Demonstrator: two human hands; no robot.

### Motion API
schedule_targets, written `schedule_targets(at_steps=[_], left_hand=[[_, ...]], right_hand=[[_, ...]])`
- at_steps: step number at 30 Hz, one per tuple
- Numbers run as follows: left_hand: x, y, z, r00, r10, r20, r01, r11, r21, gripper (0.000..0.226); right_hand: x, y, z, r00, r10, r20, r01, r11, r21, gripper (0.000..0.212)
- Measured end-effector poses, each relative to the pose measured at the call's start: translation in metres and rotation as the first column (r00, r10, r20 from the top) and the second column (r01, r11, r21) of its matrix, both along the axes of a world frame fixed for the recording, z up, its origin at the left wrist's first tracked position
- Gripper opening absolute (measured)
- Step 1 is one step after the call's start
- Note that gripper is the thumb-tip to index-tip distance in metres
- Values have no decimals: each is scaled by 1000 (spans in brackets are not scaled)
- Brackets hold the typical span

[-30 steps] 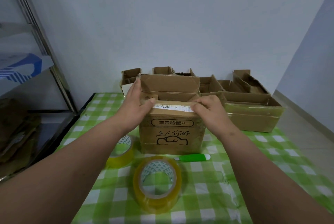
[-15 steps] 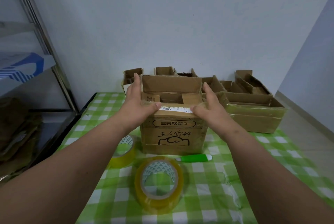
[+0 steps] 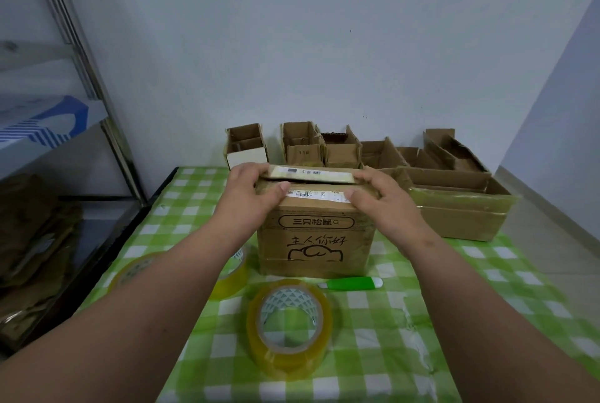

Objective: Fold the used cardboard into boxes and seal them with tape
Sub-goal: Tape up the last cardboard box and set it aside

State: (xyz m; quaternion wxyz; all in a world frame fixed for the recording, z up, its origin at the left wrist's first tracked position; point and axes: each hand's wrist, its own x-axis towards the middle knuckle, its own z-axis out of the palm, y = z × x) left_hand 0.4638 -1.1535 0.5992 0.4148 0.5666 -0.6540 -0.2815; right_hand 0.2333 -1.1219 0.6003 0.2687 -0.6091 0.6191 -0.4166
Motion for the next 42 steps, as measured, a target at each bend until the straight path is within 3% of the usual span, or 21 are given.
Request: schedule_targets(at_steps=[9, 14, 19, 24, 30, 35, 39, 42], left_hand=[[2, 3, 6, 979, -82, 186, 71, 995, 67, 56], [0, 5, 10, 966, -137, 218, 113, 987, 116, 54], [2, 7, 9, 988, -138, 71, 128, 983, 128, 50], [3, 11, 5, 995, -98, 15, 97, 993, 68, 45], [9, 14, 5, 978, -178, 105, 171, 983, 68, 52], [18, 19, 4, 939, -286, 193, 255, 952, 170, 94], [20, 23, 1, 932, -264, 249, 247, 964, 97, 97], [21, 24, 4, 931, -262, 253, 244, 964, 101, 96]], right_hand=[[0, 2, -3, 976, 22, -218, -26, 1000, -15, 43], [5, 12, 5, 998, 41, -41, -33, 986, 165, 55], [18, 7, 6, 978, -75, 197, 32, 976, 214, 53], [25, 9, -4, 978, -148, 144, 146, 989, 23, 42], [22, 13, -3, 990, -130, 47, 130, 992, 2, 46], [17, 20, -1, 976, -25, 214, -4, 991, 132, 52], [15, 26, -4, 958, 0, 287, -46, 987, 154, 67], [15, 28, -9, 953, -16, 301, -22, 992, 122, 65]])
